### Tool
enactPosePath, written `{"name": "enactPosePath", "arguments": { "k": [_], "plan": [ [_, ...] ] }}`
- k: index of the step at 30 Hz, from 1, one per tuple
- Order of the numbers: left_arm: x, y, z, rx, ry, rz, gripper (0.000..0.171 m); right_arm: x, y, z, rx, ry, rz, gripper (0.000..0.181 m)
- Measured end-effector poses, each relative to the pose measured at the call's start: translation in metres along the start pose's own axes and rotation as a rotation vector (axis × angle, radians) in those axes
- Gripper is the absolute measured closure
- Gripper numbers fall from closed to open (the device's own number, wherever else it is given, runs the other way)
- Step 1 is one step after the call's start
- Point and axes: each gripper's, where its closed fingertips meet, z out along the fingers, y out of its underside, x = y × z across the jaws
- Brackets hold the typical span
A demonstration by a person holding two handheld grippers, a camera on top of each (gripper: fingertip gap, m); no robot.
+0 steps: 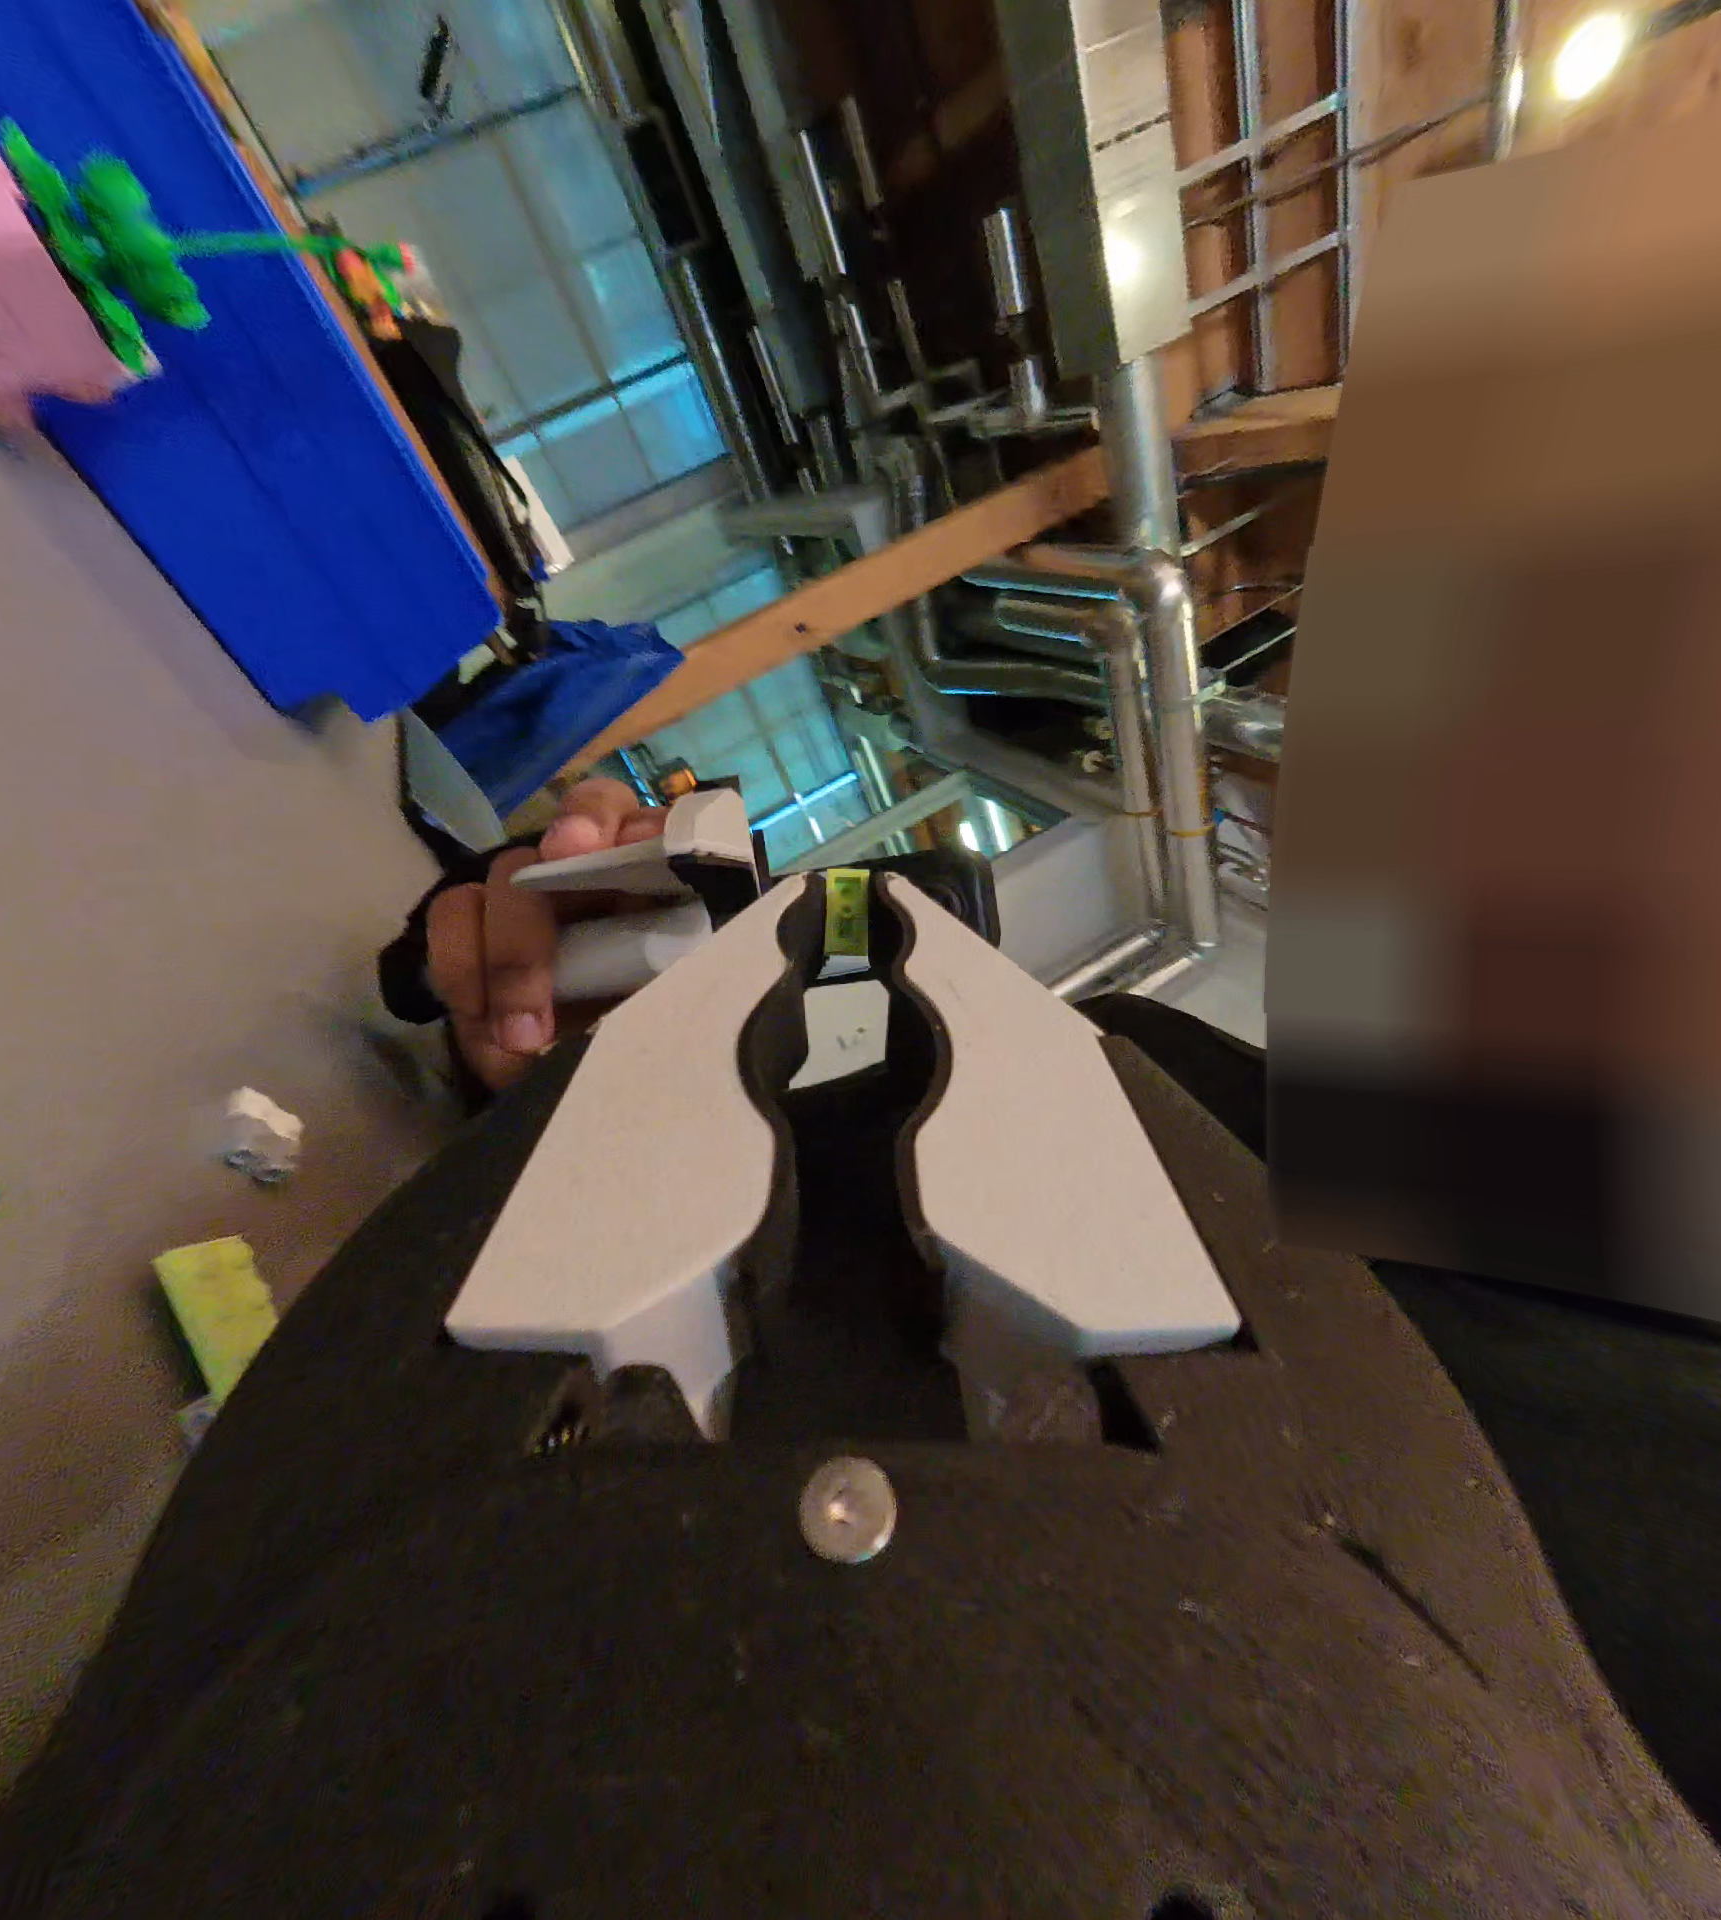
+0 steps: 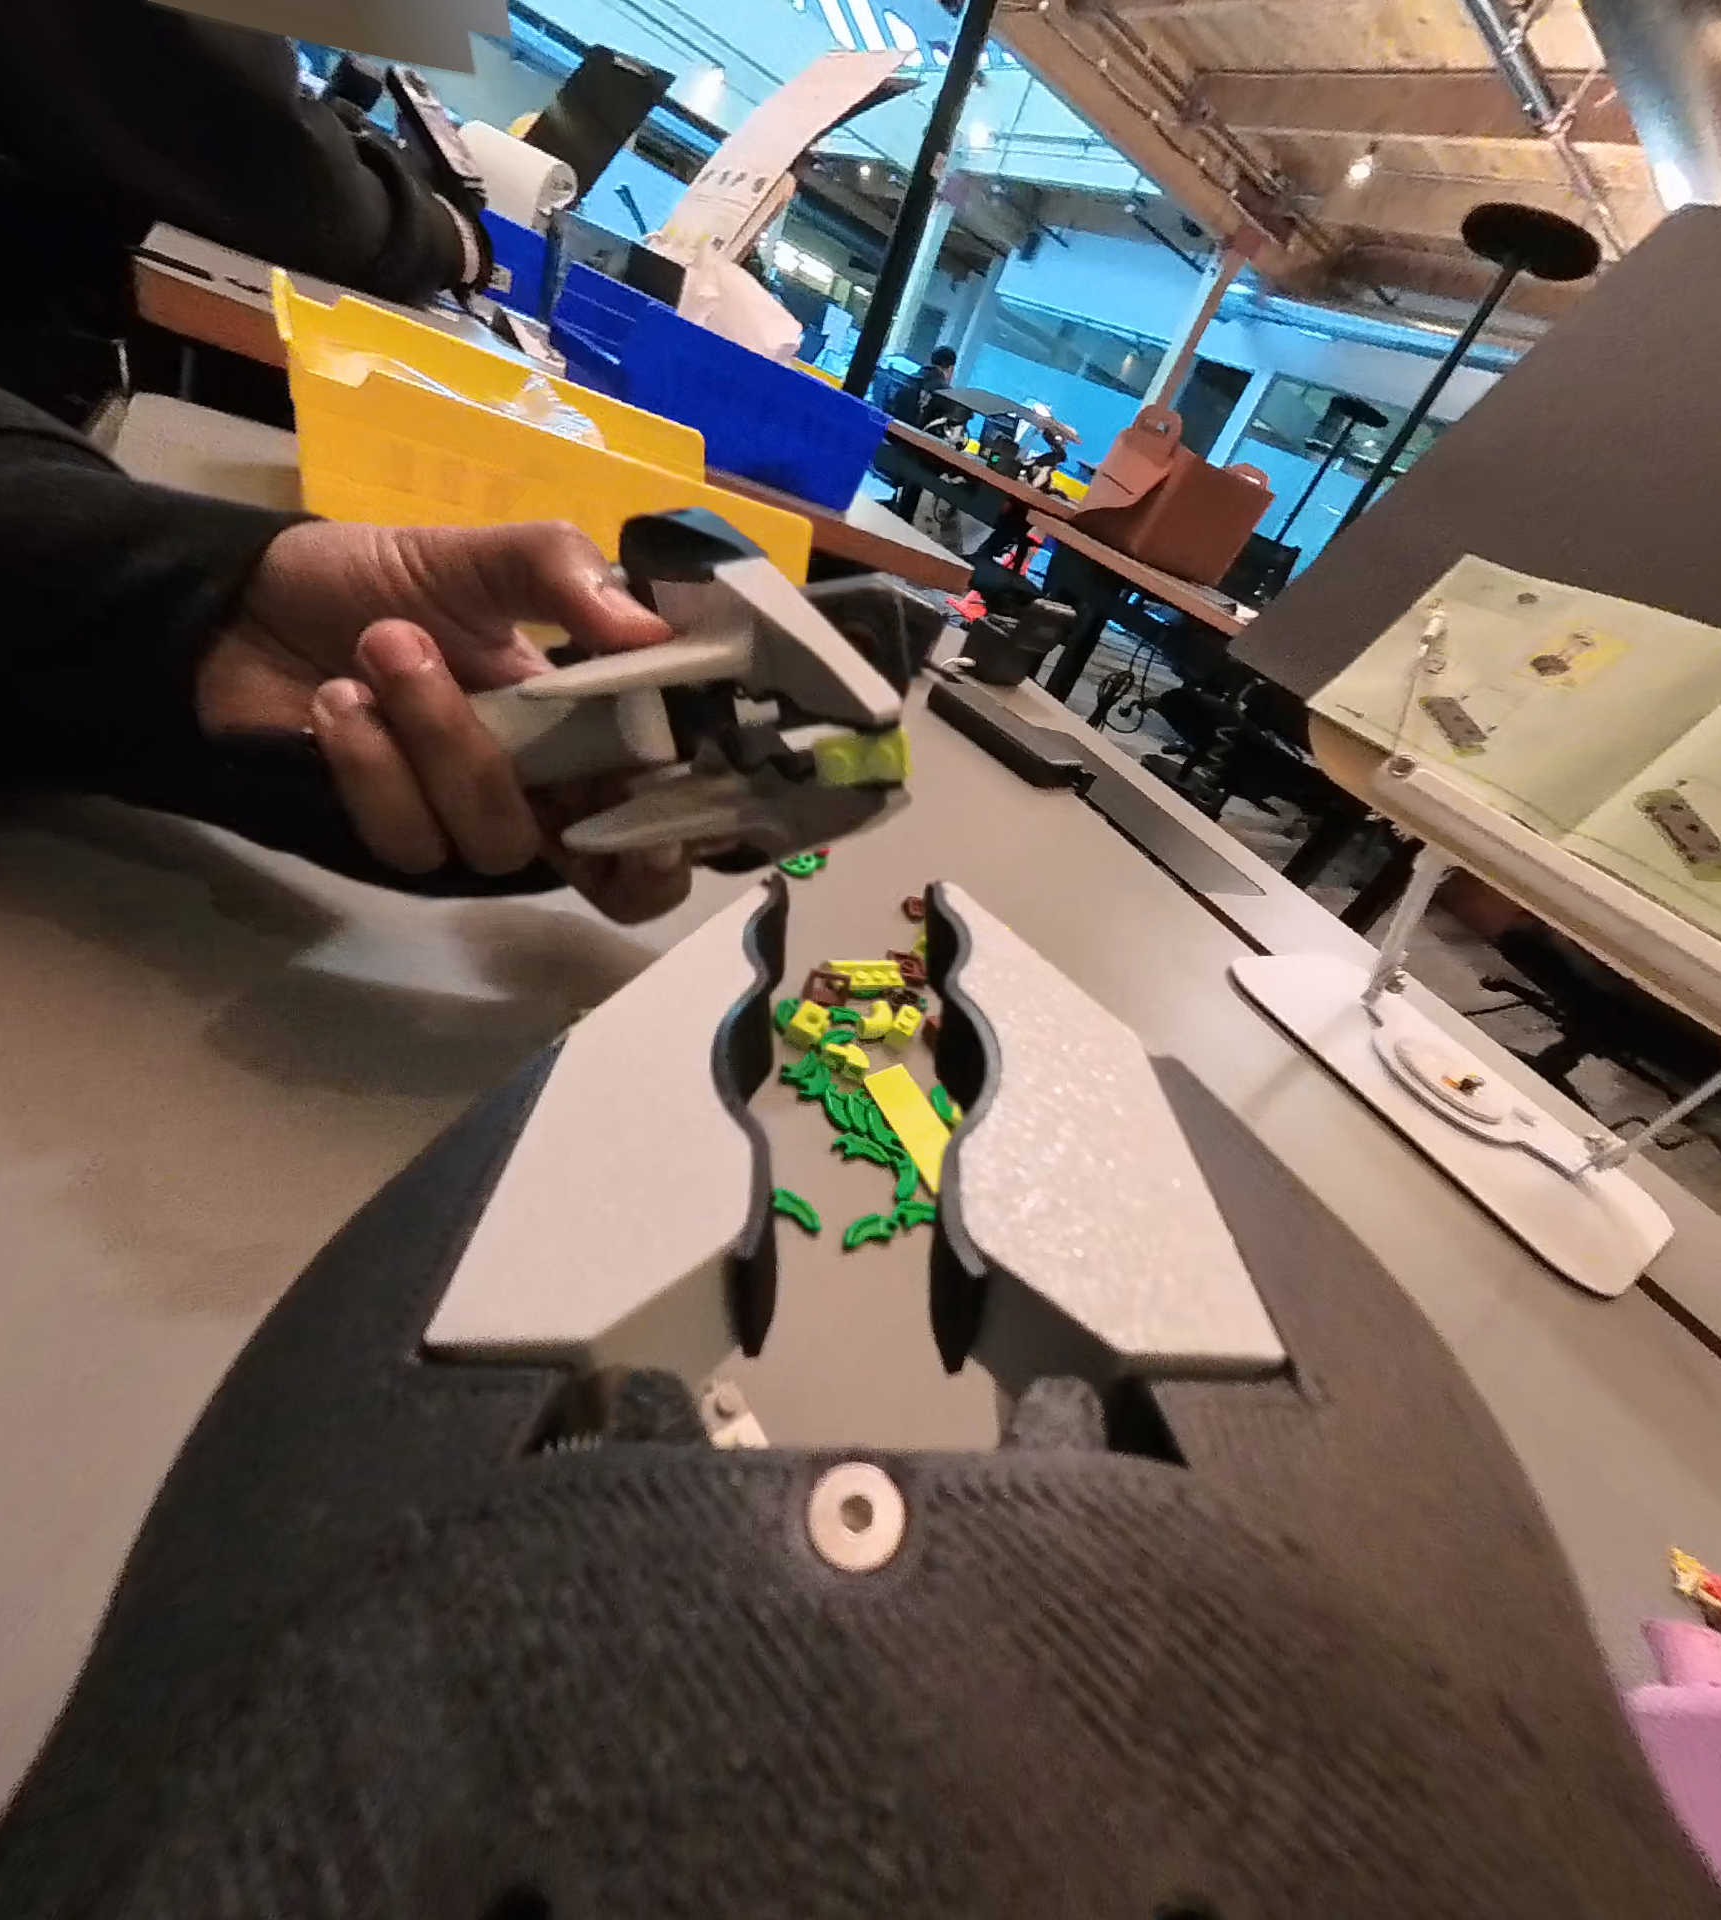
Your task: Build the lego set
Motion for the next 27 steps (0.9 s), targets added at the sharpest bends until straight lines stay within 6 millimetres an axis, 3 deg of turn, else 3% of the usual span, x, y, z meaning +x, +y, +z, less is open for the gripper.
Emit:
{"name": "enactPosePath", "arguments": {
  "k": [3,8,27],
  "plan": [
    [-0.009,0.011,0.007,-0.030,-0.010,-0.018,0.166,-0.003,-0.004,-0.001,0.013,-0.007,-0.017,0.159],
    [-0.011,0.006,0.002,-0.015,-0.030,0.001,0.166,-0.001,-0.013,-0.007,0.065,0.018,-0.047,0.167],
    [-0.010,0.006,0.000,0.025,0.012,-0.040,0.167,-0.001,-0.017,-0.008,0.056,0.085,-0.155,0.168]
  ]
}}
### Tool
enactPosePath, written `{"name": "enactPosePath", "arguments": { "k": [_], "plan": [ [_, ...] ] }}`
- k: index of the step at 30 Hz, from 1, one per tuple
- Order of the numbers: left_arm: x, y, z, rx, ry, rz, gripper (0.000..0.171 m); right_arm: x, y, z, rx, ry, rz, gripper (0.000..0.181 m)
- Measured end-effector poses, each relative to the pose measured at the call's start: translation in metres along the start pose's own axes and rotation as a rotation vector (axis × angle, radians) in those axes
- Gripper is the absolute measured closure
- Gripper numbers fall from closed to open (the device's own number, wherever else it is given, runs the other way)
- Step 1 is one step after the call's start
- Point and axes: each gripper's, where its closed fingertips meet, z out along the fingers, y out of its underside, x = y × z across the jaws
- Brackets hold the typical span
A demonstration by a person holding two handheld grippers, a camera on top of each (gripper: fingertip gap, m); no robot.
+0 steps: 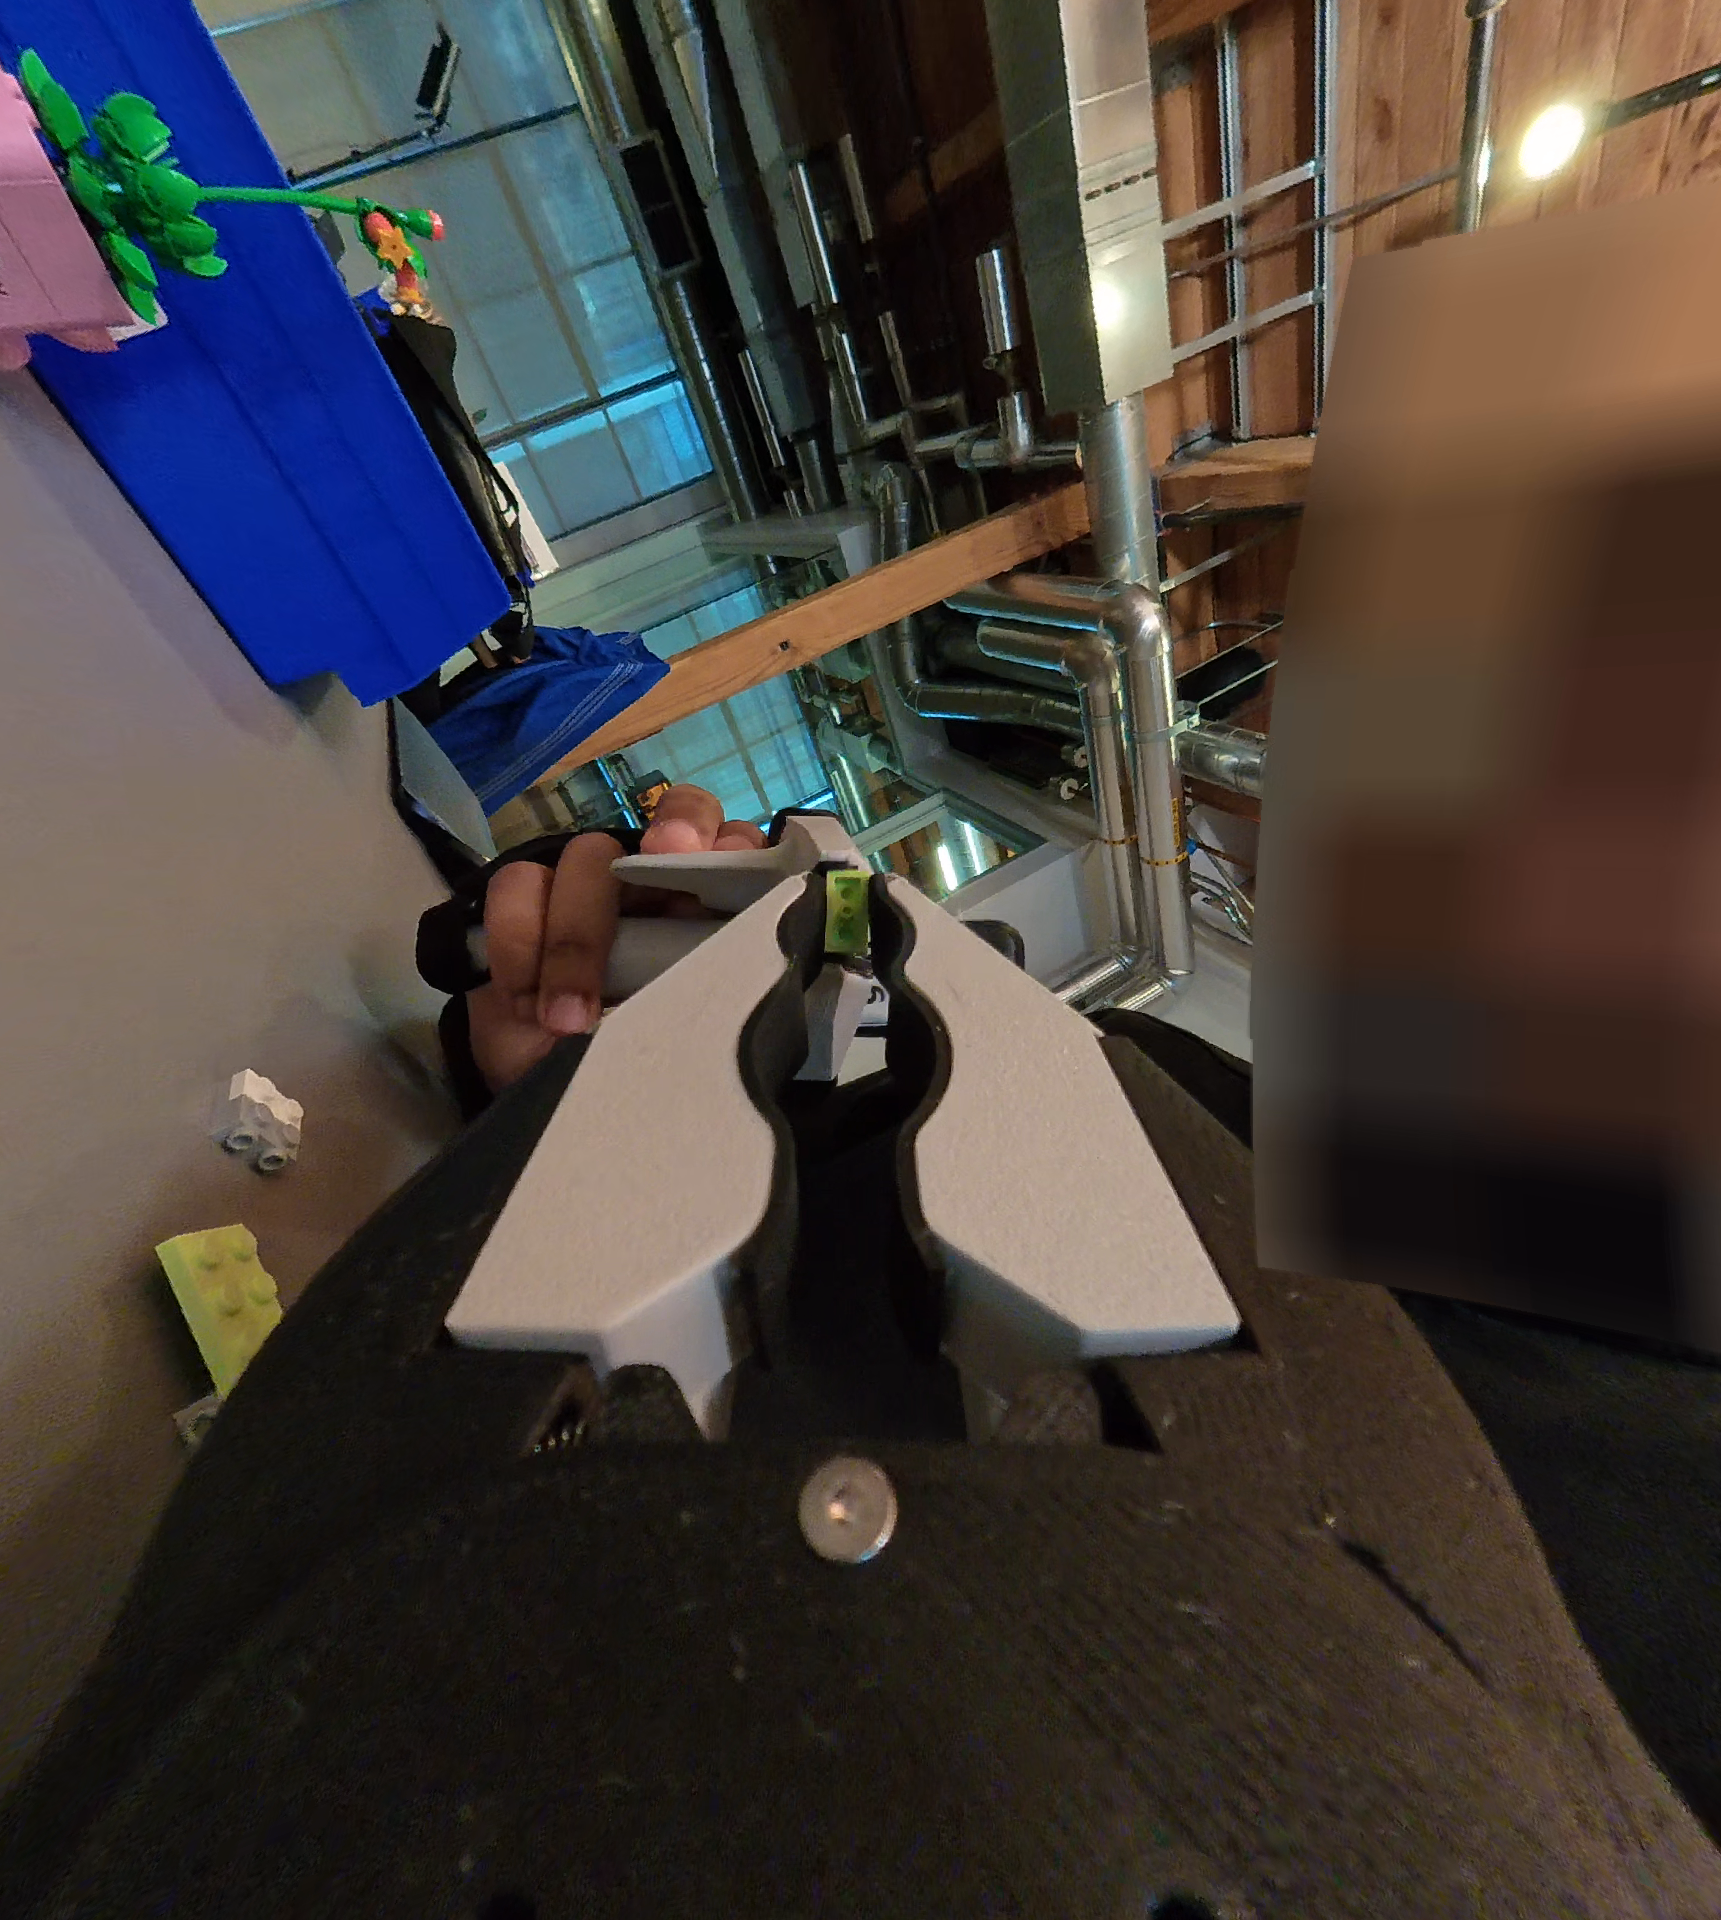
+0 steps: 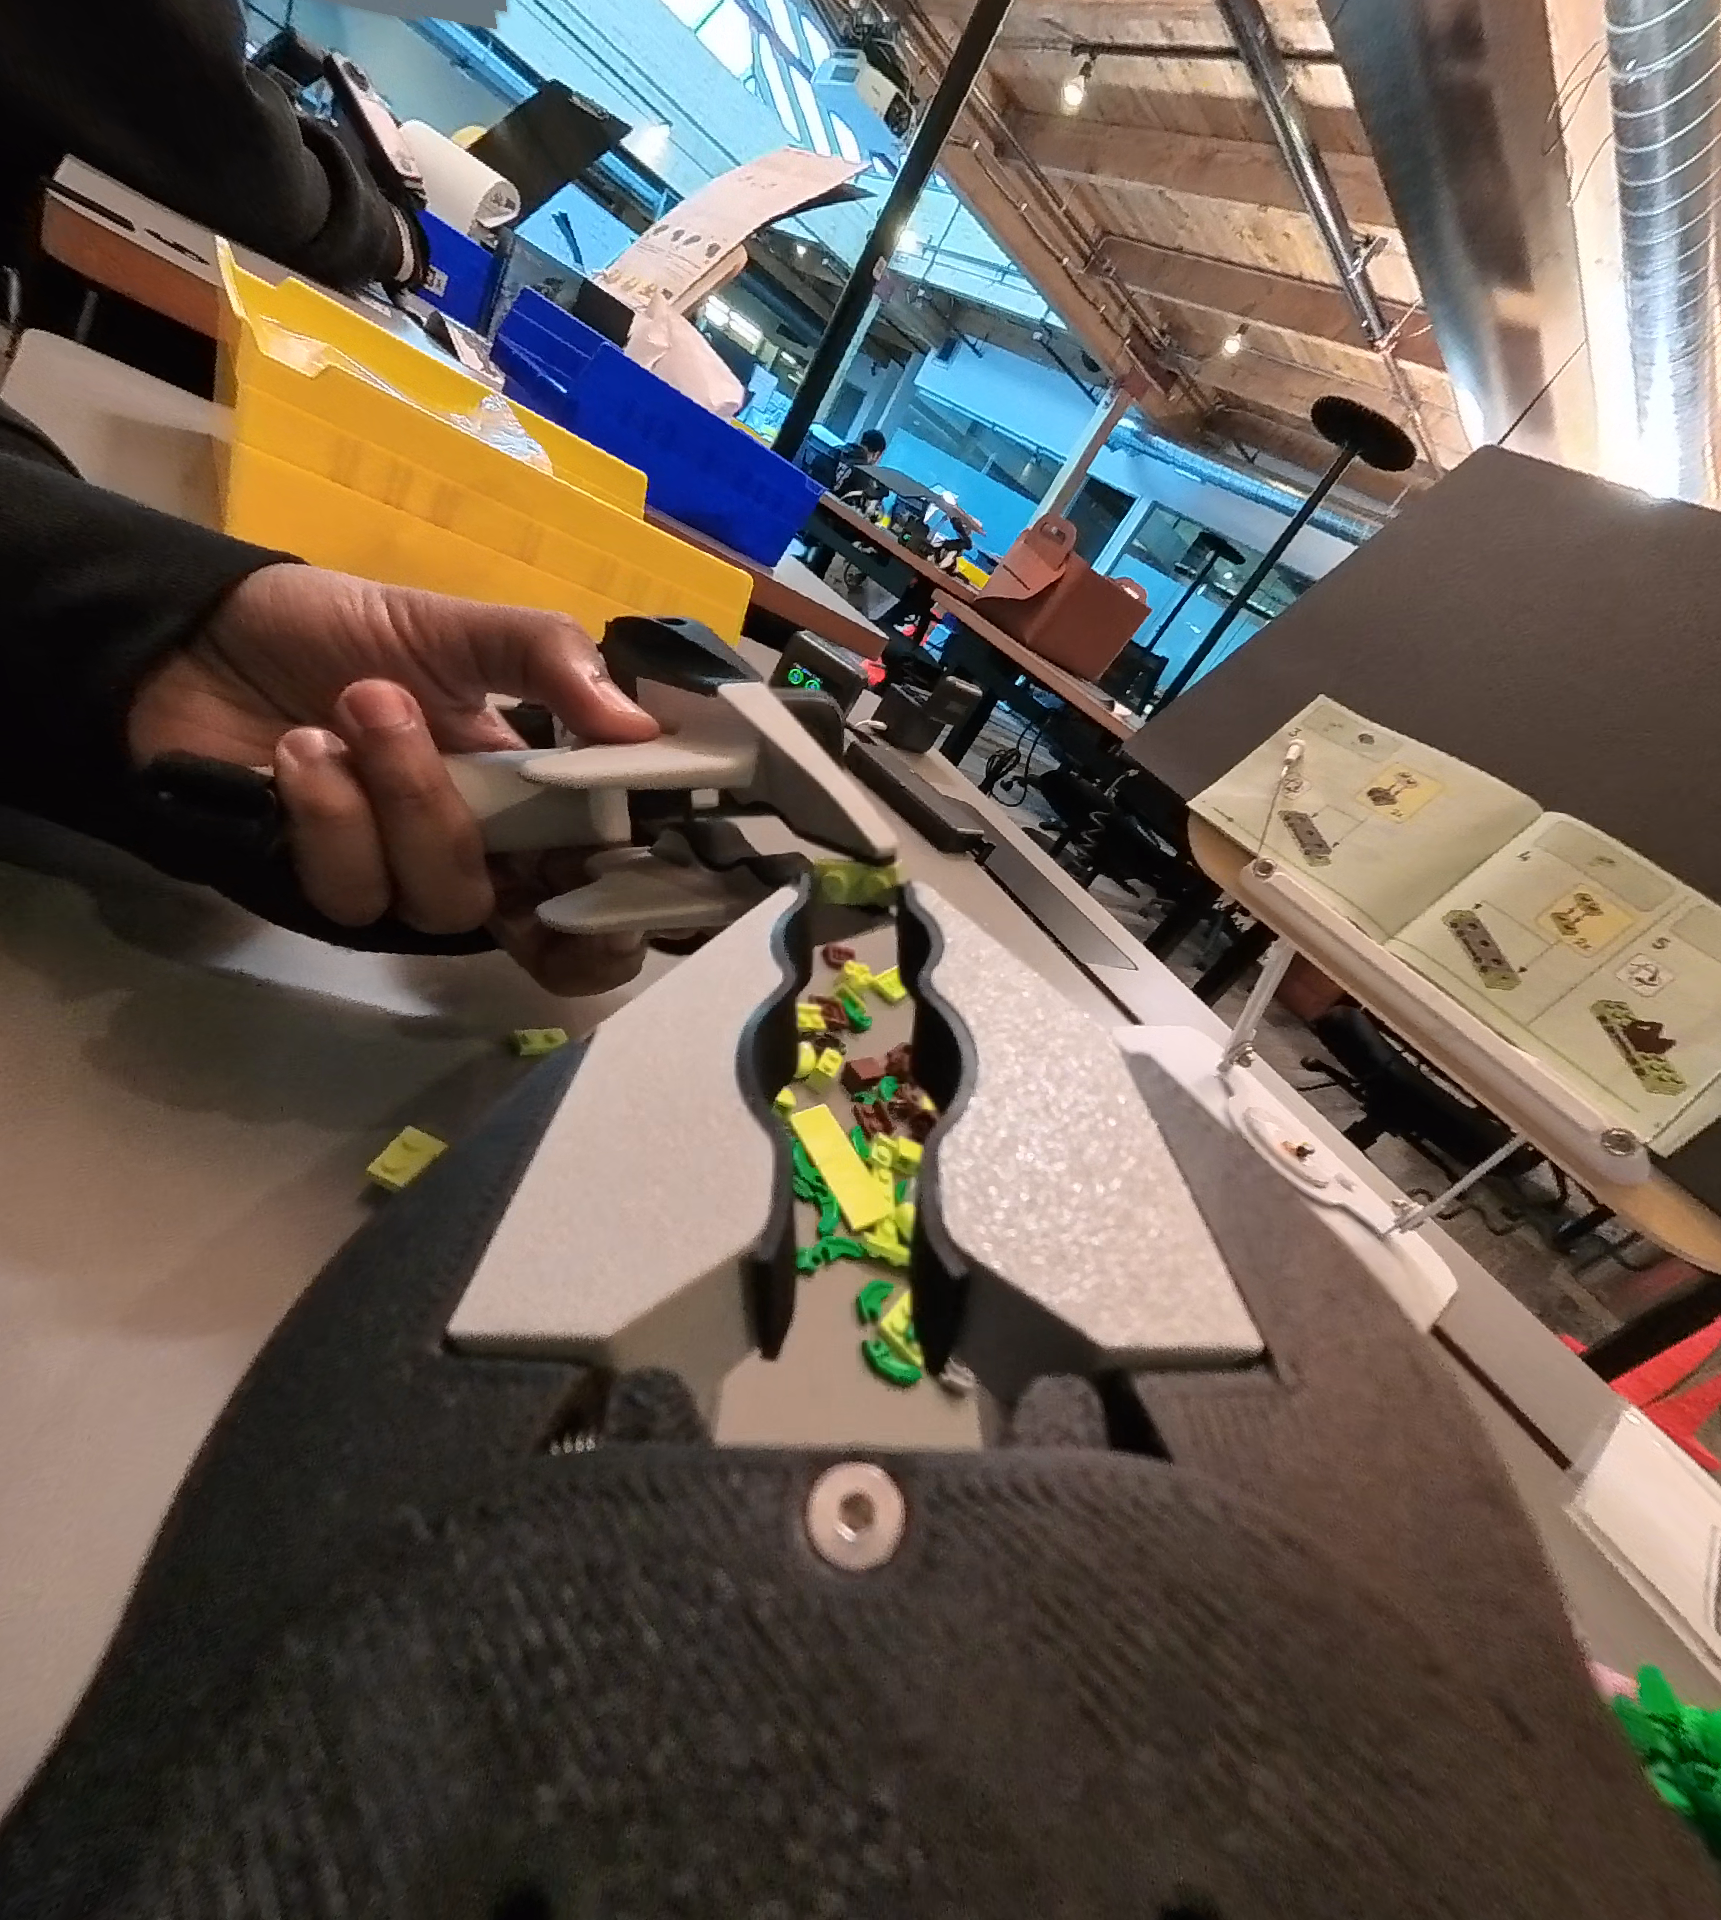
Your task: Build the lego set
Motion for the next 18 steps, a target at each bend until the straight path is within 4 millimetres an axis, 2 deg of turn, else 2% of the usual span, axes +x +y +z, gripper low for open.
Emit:
{"name": "enactPosePath", "arguments": {
  "k": [2,4,5,7,9,12,15,18],
  "plan": [
    [-0.002,0.000,-0.002,-0.011,-0.032,0.034,0.164,-0.001,0.001,0.000,-0.005,-0.023,0.030,0.168],
    [-0.005,-0.002,-0.007,-0.038,-0.121,0.130,0.138,-0.002,0.000,0.000,0.004,-0.045,0.087,0.169],
    [-0.006,-0.005,-0.012,-0.052,-0.184,0.202,0.135,-0.002,0.002,0.001,-0.003,-0.057,0.111,0.169],
    [-0.009,-0.011,-0.026,-0.087,-0.353,0.373,0.134,-0.003,0.011,0.005,-0.046,-0.085,0.151,0.168],
    [-0.019,-0.012,-0.050,-0.140,-0.577,0.541,0.137,-0.008,0.026,0.011,-0.127,-0.135,0.202,0.168],
    [-0.040,0.000,-0.092,-0.228,-0.882,0.682,0.143,-0.024,0.045,0.022,-0.282,-0.265,0.299,0.168],
    [-0.058,0.024,-0.117,-0.330,-1.035,0.715,0.144,-0.047,0.054,0.034,-0.408,-0.438,0.383,0.168],
    [-0.068,0.031,-0.129,-0.396,-1.144,0.799,0.145,-0.064,0.065,0.046,-0.547,-0.576,0.394,0.168]
  ]
}}
